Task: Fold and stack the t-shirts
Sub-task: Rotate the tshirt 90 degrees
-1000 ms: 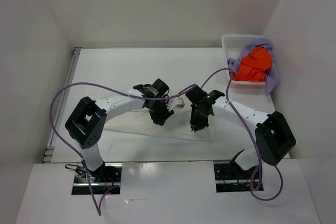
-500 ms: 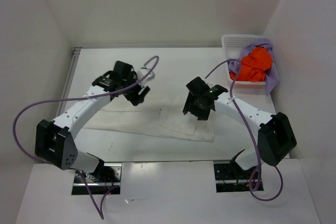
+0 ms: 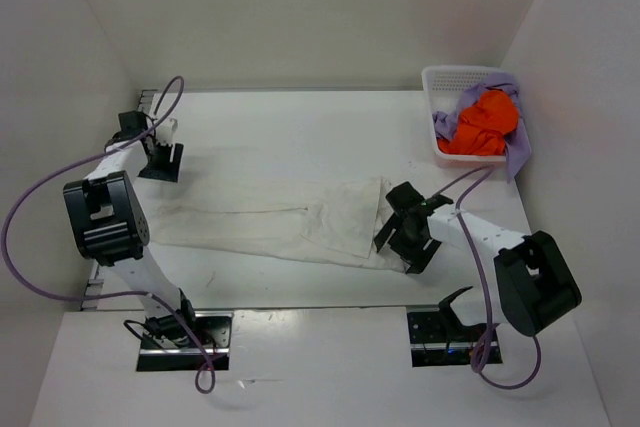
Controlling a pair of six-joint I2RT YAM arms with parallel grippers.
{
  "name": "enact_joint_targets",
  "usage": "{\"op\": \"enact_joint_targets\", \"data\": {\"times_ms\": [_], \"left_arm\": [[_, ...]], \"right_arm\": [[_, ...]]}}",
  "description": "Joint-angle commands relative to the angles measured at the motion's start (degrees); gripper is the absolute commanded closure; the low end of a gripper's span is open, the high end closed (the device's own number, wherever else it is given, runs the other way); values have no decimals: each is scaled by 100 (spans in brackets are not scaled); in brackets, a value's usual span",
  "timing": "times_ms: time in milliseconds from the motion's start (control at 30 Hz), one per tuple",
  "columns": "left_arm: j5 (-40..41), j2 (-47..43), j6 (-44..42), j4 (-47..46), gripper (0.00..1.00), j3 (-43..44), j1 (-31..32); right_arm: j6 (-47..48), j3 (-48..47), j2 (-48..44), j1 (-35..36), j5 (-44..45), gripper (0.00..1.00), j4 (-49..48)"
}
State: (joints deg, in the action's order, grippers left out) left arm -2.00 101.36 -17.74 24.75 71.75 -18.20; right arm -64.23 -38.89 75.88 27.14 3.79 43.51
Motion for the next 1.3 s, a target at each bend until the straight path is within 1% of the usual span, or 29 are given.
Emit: {"op": "enact_joint_targets", "data": {"times_ms": [0,133,200,267,300,367,400,433,467,533,567,633,667,733,767,800,833,867,900,933,1000,1033,1067,1100,1133,1167,1200,1233,1267], "left_arm": [[-196,382,-19,-277,22,409,53],[-64,857,-19,-480,22,568,53],[-11,1173,33,-480,26,718,53],[-11,1237,-19,-392,33,718,53],[-124,1237,-19,-392,41,614,53],[-204,1176,-90,-392,50,455,53],[-204,1106,-168,-392,55,324,53],[-204,1105,-247,-340,70,262,53],[-135,1035,-248,-340,77,200,53],[67,973,-361,-340,85,86,-17],[120,973,-362,-340,88,-2,-17],[243,912,-424,-340,88,-3,-192],[244,912,-424,-340,88,-3,-263],[244,912,-424,-129,88,-3,-474],[244,851,-424,-68,88,-3,-544],[244,781,-424,37,88,-3,-606],[192,728,-476,91,88,-3,-658],[191,666,-563,91,88,-64,-720],[113,552,-625,230,87,-134,-720],[16,482,-756,319,87,-248,-720],[-142,306,-819,582,83,-301,-720],[-221,244,-819,644,82,-397,-720],[-222,113,-880,697,82,-398,-720],[-283,42,-881,750,80,-494,-720],[-283,-37,-881,837,80,-599,-720],[-353,-185,-933,890,79,-653,-660],[-354,-265,-1003,978,79,-653,-659],[-354,-423,-1004,1031,78,-810,-528],[-354,-511,-1099,1110,78,-890,-475]], "right_arm": [[-239,241,-126,-103,-133,7,-343],[50,400,382,-411,-406,6,-642],[165,330,524,-411,-545,10,-642],[235,277,673,-411,-625,15,-694],[296,225,726,-411,-695,24,-747],[376,163,857,-411,-748,42,-799],[445,76,920,-411,-748,64,-800],[446,14,981,-411,-748,74,-800],[524,-143,1147,-463,-748,83,-800],[682,-389,1376,-464,-661,98,-861],[762,-748,1516,-524,-556,100,-861],[1068,-1223,2043,-664,-372,100,-861],[1175,-1765,2237,-718,-292,100,-792],[1385,-2313,2843,-876,-125,100,-791],[1595,-2899,3062,-929,32,100,-791],[1728,-3226,3291,-929,86,100,-791],[1851,-3578,3850,-982,139,100,-730],[2096,-4425,4169,-982,261,100,-625],[2238,-4886,4494,-982,323,100,-511],[2370,-5822,5132,-982,446,100,-397],[2676,-6758,5707,-833,901,100,95],[2757,-7642,6215,-833,1069,100,227],[2871,-8129,6481,-754,1175,100,507],[3028,-8673,6762,-754,1368,96,719],[3108,-9975,7069,-754,1492,95,964],[3214,-10824,7829,-754,1589,94,1558],[3467,-11876,8324,-754,1720,90,1895],[3417,-12731,8538,-823,1591,88,1898],[3417,-12626,8540,-902,1311,85,1594]]}}
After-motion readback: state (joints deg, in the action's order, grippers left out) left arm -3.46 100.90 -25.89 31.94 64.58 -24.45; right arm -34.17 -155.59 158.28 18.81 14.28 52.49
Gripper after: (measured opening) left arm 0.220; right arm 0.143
